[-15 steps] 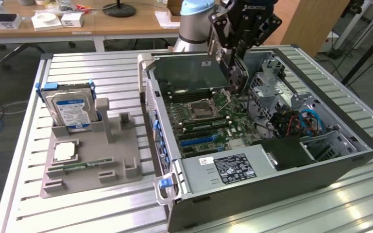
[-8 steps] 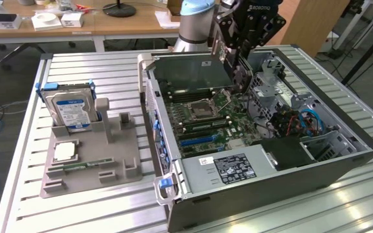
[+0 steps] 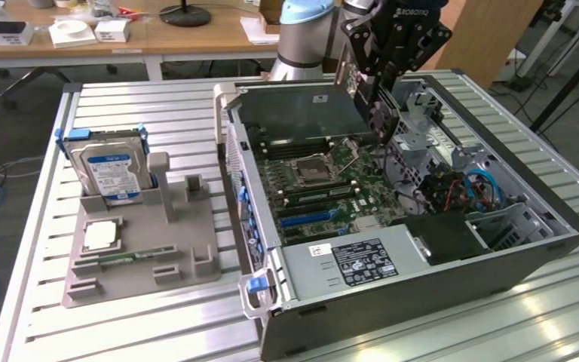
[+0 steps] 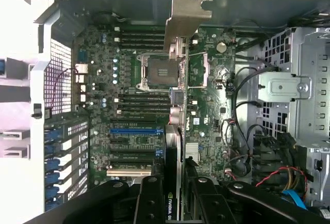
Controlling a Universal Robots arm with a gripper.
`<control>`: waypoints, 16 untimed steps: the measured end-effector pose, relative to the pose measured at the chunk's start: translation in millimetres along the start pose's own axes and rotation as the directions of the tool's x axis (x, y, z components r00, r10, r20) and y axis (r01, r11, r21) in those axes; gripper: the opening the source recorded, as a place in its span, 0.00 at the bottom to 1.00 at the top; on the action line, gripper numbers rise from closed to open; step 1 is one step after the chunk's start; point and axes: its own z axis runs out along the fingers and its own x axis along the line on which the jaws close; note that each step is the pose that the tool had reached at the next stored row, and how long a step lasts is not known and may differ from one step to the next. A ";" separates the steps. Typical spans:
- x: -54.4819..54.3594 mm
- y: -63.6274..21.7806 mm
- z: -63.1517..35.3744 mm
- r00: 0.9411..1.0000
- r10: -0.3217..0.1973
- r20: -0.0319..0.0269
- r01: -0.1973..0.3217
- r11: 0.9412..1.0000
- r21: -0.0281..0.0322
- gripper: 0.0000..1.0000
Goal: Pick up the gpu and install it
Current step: 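Pick up the gpu and move the gpu toward the slot, then insert the gpu into the slot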
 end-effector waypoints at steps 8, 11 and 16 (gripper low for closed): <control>-0.1 0.0 0.0 1.000 0.000 0.000 0.000 1.000 0.000 0.26; -0.1 0.0 0.0 1.000 0.000 0.000 0.000 1.000 0.000 0.26; -0.1 0.0 0.0 1.000 -0.021 -0.001 0.021 1.000 0.000 0.26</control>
